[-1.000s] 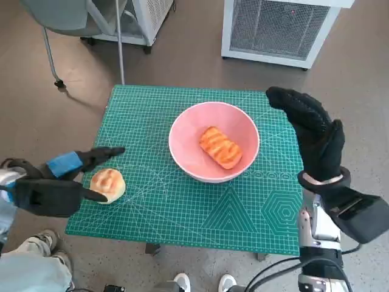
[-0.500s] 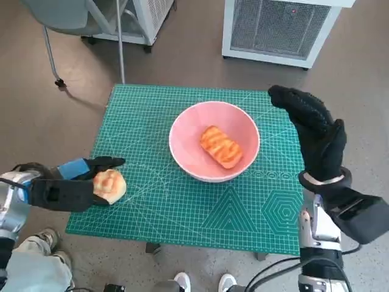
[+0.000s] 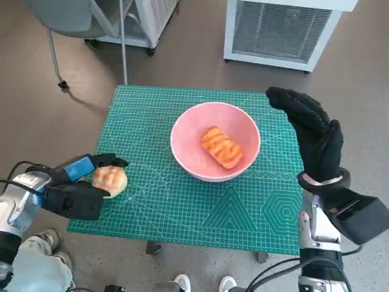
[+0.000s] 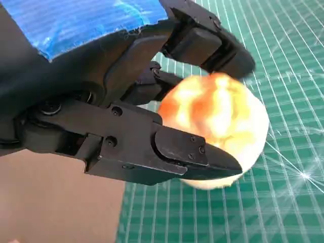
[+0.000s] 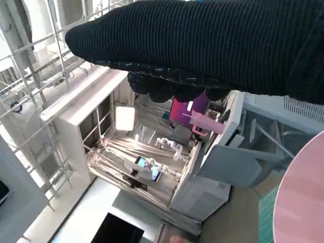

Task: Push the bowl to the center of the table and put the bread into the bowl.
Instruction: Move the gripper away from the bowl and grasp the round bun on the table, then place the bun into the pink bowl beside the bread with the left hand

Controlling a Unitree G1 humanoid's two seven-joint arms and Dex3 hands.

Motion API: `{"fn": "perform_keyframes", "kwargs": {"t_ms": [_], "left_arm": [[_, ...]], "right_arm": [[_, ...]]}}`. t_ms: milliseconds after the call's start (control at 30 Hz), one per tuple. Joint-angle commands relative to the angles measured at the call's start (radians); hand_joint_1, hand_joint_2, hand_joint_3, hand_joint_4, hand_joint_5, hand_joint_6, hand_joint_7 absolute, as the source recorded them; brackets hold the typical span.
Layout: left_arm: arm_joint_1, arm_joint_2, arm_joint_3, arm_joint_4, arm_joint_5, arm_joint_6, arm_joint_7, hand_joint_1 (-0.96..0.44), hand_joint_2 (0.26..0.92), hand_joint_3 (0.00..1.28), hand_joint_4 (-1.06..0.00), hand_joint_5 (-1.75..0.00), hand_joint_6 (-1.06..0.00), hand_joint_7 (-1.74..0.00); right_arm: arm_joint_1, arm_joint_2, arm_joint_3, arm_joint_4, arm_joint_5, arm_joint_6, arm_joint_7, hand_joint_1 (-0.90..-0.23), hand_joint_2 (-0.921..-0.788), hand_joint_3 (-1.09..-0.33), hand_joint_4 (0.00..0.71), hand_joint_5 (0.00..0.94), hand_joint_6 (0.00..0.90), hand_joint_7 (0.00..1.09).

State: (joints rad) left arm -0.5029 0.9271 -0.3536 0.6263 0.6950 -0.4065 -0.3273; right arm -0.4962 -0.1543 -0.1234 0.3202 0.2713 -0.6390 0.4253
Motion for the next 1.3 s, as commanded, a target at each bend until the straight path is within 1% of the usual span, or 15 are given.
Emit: {"fn": "perform_keyframes", "kwargs": {"t_ms": [33, 100, 133, 233, 367, 500, 600, 700, 833, 967, 1100, 1200, 1300], "left_arm": [[0.038, 0.057, 0.047, -0.120, -0.060, -0.020, -0.074, 0.00, 0.896, 0.10, -0.68, -1.26, -0.67, -1.05], [0.046, 0.073, 0.096, -0.190, -0.126, -0.023, -0.109, 0.00, 0.896, 0.11, -0.67, -1.28, -0.67, -1.03], [0.049, 0.081, 0.131, -0.240, -0.174, -0.024, -0.128, 0.00, 0.898, 0.10, -0.67, -1.27, -0.66, -1.05], [0.047, 0.089, 0.207, -0.354, -0.259, -0.012, -0.162, 0.00, 0.908, 0.08, -0.71, -1.16, -0.64, -1.14], [0.010, 0.084, 0.270, -0.457, -0.301, -0.011, -0.170, 0.00, 0.918, 0.05, -0.74, -1.06, -0.64, -1.20], [-0.081, 0.055, 0.291, -0.486, -0.292, -0.064, -0.131, 0.00, 0.918, 0.04, -0.74, -1.08, -0.65, -1.18], [-0.171, 0.012, 0.276, -0.459, -0.262, -0.124, -0.080, 0.00, 0.918, 0.04, -0.75, -1.08, -0.64, -1.17], [-0.260, -0.032, 0.248, -0.412, -0.220, -0.189, -0.022, 0.00, 0.920, 0.05, -0.74, -1.06, -0.63, -1.21], [-0.369, -0.109, 0.198, -0.349, -0.131, -0.240, 0.070, 0.00, 0.920, 0.06, -0.72, -1.07, -0.62, -1.23], [-0.452, -0.186, 0.142, -0.325, -0.039, -0.233, 0.124, 0.00, 0.920, 0.07, -0.70, -1.12, -0.61, -1.22], [-0.518, -0.252, 0.083, -0.289, 0.041, -0.223, 0.156, 0.00, 0.921, 0.08, -0.67, -1.14, -0.60, -1.23], [-0.569, -0.303, 0.027, -0.232, 0.125, -0.231, 0.222, 0.00, 0.921, 0.09, -0.66, -1.14, -0.62, -1.24], [-0.598, -0.344, -0.015, -0.162, 0.178, -0.246, 0.292, 0.00, 0.919, 0.07, -0.67, -1.09, -0.66, -1.23]], "right_arm": [[0.022, 0.000, 0.000, 0.005, -0.009, 0.003, -0.006, -0.656, -0.921, -0.836, 0.218, 0.001, -0.001, 0.65], [0.021, -0.001, 0.000, 0.006, -0.010, 0.003, -0.007, -0.656, -0.921, -0.836, 0.218, 0.001, -0.001, 0.65], [0.020, -0.001, 0.001, 0.006, -0.011, 0.004, -0.007, -0.656, -0.921, -0.836, 0.218, 0.001, -0.001, 0.65], [0.017, 0.000, 0.002, 0.008, -0.011, 0.006, -0.008, -0.656, -0.921, -0.836, 0.218, 0.001, -0.001, 0.65], [0.011, -0.001, 0.002, 0.016, -0.008, 0.007, -0.006, -0.656, -0.921, -0.835, 0.218, 0.001, -0.001, 0.65], [0.005, -0.003, 0.002, 0.024, -0.006, 0.006, -0.003, -0.655, -0.921, -0.834, 0.219, 0.001, -0.001, 0.65], [0.001, -0.003, 0.003, 0.029, -0.004, 0.007, -0.001, -0.655, -0.921, -0.834, 0.219, 0.002, -0.001, 0.65], [-0.003, -0.003, 0.003, 0.034, -0.002, 0.008, 0.001, -0.655, -0.921, -0.833, 0.219, 0.002, -0.001, 0.65], [-0.006, -0.002, 0.004, 0.036, 0.000, 0.010, 0.001, -0.655, -0.921, -0.833, 0.218, 0.001, -0.001, 0.65], [-0.008, 0.001, 0.006, 0.039, 0.001, 0.009, 0.001, -0.659, -0.921, -0.829, 0.218, 0.001, -0.001, 0.65], [-0.009, 0.005, 0.007, 0.043, -0.001, 0.006, -0.001, -0.662, -0.921, -0.825, 0.219, 0.002, -0.001, 0.65], [-0.008, 0.007, 0.008, 0.044, -0.002, 0.003, -0.001, -0.662, -0.921, -0.823, 0.219, 0.002, -0.001, 0.65], [-0.008, 0.008, 0.008, 0.044, -0.001, 0.001, -0.002, -0.664, -0.921, -0.823, 0.219, 0.002, -0.001, 0.65]]}}
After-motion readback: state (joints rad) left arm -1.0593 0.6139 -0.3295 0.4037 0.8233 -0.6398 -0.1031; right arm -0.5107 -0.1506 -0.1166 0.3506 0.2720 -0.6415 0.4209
